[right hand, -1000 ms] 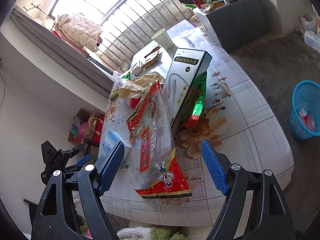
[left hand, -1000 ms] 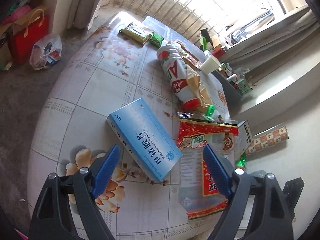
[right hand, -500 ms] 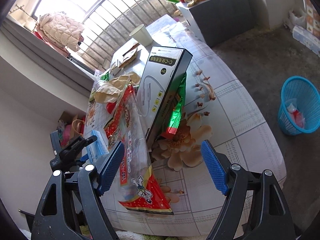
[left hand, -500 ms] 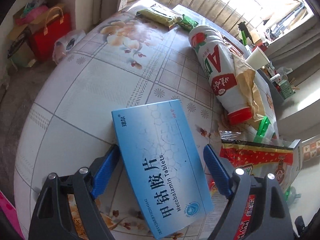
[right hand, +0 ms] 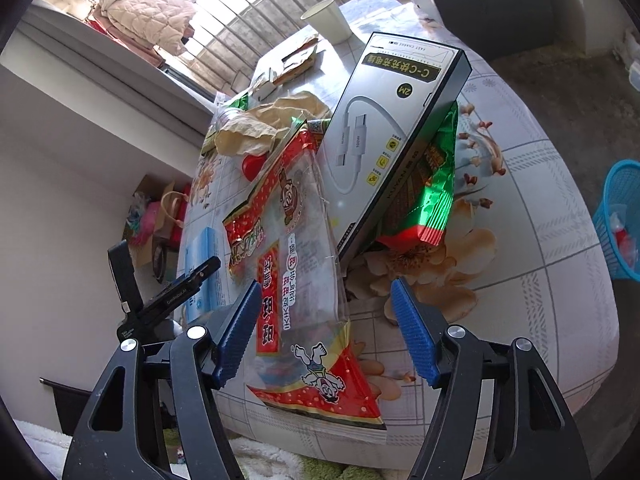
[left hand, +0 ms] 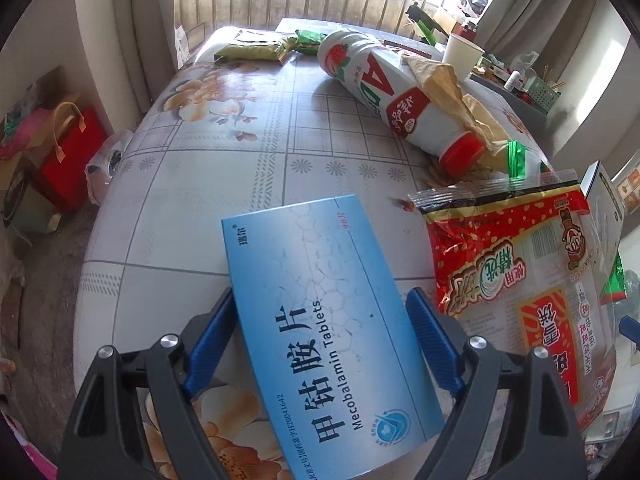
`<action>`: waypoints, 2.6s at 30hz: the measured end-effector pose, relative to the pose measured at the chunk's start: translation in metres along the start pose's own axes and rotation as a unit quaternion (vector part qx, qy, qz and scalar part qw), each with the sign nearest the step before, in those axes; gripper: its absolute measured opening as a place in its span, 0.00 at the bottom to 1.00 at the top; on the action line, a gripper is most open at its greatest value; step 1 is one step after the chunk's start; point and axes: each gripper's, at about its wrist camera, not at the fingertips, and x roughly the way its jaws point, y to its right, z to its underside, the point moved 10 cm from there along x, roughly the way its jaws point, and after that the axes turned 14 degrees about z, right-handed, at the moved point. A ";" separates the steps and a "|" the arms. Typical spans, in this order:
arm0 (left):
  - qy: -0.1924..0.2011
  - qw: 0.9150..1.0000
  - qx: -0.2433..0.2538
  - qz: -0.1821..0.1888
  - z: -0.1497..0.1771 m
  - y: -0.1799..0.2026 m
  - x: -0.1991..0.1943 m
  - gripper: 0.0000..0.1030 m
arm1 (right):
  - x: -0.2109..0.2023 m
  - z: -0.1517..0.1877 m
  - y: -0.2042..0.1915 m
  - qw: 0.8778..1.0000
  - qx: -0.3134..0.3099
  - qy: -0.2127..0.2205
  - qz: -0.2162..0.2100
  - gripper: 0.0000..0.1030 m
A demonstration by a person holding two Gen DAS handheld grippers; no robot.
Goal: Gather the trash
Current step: 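Grasp the blue Mecobalamin box with the left tool while the right tool grasps the red snack bag, then carry the Mecobalamin box with the left tool while the right tool carries the red bag to the basket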
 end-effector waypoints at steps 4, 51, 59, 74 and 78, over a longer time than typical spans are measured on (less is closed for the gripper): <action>-0.004 1.000 0.006 0.010 0.011 0.004 -0.003 0.80 | 0.014 0.006 -0.007 1.000 -0.009 -0.017 0.001 0.57; 0.019 0.999 0.033 0.011 0.020 0.014 -0.026 0.69 | 0.014 0.015 -0.047 0.996 0.011 -0.014 -0.082 0.04; 0.044 0.998 0.033 0.010 0.010 0.015 -0.048 0.69 | -0.002 0.003 -0.039 0.997 0.014 0.022 -0.074 0.03; 0.075 0.995 0.052 0.039 -0.004 0.049 -0.082 0.69 | -0.042 -0.003 -0.032 0.992 0.015 0.075 -0.104 0.03; 0.082 0.993 0.068 0.052 -0.008 0.070 -0.092 0.69 | -0.059 -0.003 -0.025 0.989 0.016 0.094 -0.114 0.03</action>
